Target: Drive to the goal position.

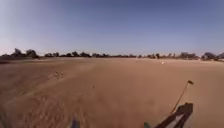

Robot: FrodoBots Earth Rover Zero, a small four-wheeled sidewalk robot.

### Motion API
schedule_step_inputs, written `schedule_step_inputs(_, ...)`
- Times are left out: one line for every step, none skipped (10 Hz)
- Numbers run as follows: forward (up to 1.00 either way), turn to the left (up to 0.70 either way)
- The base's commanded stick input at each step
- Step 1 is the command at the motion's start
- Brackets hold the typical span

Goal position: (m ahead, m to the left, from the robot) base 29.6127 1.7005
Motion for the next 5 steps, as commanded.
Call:
schedule_step_inputs(1.00, 0.00)
schedule_step_inputs(1.00, 0.00)
schedule_step_inputs(1.00, 0.00)
schedule_step_inputs(1.00, 0.00)
schedule_step_inputs(1.00, 0.00)
